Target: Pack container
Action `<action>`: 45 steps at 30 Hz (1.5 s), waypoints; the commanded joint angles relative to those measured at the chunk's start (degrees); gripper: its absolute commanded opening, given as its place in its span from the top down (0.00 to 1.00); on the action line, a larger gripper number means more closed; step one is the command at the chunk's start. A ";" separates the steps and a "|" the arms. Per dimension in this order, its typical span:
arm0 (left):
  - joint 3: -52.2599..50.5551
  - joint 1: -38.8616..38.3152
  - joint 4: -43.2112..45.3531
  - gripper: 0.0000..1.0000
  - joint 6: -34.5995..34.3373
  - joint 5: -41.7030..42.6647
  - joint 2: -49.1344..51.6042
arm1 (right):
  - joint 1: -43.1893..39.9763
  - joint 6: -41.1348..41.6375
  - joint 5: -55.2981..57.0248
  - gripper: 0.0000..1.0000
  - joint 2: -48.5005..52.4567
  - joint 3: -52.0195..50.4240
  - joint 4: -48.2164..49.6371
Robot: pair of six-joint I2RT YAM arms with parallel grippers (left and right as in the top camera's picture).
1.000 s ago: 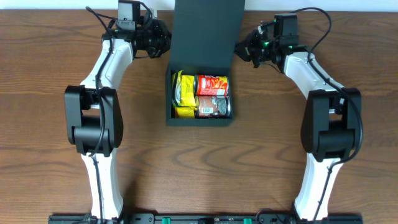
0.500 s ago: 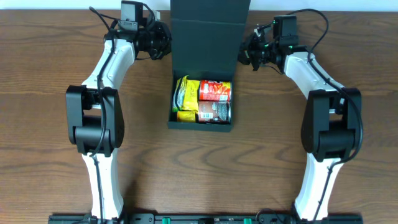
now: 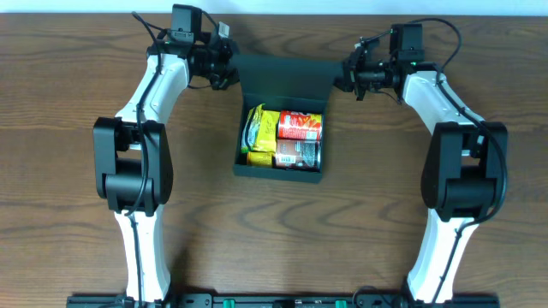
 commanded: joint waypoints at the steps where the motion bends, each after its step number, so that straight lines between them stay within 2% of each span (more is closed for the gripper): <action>1: 0.98 -0.15 -1.46 0.94 3.26 1.14 -1.33 | -0.22 -1.33 -4.63 0.99 0.35 0.59 -0.11; 11: 0.98 0.50 -5.14 0.94 7.08 1.16 -3.43 | -0.44 -7.17 -6.45 0.99 0.35 0.59 -4.20; 16: 0.98 2.12 -8.72 0.94 12.04 0.46 -7.08 | -0.28 -14.93 -8.76 0.98 -0.59 0.61 -5.01; 18: 0.98 2.54 -12.61 0.94 16.83 -3.85 -9.88 | 0.09 -20.83 -7.67 0.99 -2.38 0.61 -7.89; 20: 0.98 2.56 -18.99 0.94 24.63 -15.23 -15.23 | 0.15 -30.08 -1.05 0.98 -6.43 0.61 -15.78; 21: 0.98 2.47 -20.72 0.94 27.23 -18.36 -17.07 | 0.15 -32.96 2.69 0.99 -8.24 0.61 -19.43; 22: 0.98 2.34 -23.58 0.94 30.97 -24.30 -20.44 | 0.15 -36.50 10.64 0.98 -11.41 0.61 -25.66; 25: 0.98 2.29 -29.07 0.94 35.08 -36.48 -26.80 | 1.03 -39.50 35.41 0.98 -19.28 0.59 -38.45; 28: 0.59 2.89 -38.21 0.94 38.51 -38.75 -28.55 | 3.58 -39.41 51.78 0.98 -26.82 0.57 -46.23; 32: -4.11 3.80 -41.40 0.94 40.39 -37.27 -28.63 | 4.02 -37.22 56.65 0.98 -30.64 -1.22 -51.84; 36: -10.88 4.55 -40.04 0.94 40.41 -33.77 -28.74 | 3.96 -36.83 56.70 0.98 -33.77 -10.05 -50.42; 39: -17.53 4.59 -36.00 0.94 40.26 -33.79 -29.09 | 3.98 -35.91 55.95 0.99 -36.02 -19.45 -45.66; 42: -23.91 4.72 -30.08 0.94 38.01 -32.09 -29.38 | 3.98 -35.82 49.70 0.99 -38.07 -28.02 -37.16; 45: -31.26 4.72 -19.26 0.94 33.38 -30.42 -29.35 | 4.17 -31.78 45.07 0.99 -38.25 -34.45 -26.34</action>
